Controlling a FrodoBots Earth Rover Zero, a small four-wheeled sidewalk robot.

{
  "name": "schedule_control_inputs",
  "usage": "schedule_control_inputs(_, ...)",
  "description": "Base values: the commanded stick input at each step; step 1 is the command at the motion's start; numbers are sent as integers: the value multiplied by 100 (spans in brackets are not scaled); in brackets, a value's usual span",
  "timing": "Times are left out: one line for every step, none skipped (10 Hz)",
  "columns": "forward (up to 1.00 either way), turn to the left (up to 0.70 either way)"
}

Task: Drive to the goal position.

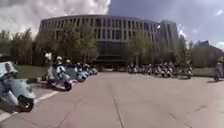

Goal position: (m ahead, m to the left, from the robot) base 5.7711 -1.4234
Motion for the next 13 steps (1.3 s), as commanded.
schedule_control_inputs(100,0)
schedule_control_inputs(100,0)
schedule_control_inputs(100,0)
schedule_control_inputs(100,0)
schedule_control_inputs(100,0)
schedule_control_inputs(100,0)
schedule_control_inputs(100,0)
schedule_control_inputs(100,0)
schedule_control_inputs(100,0)
schedule_control_inputs(100,0)
schedule_control_inputs(100,0)
schedule_control_inputs(100,0)
schedule_control_inputs(100,0)
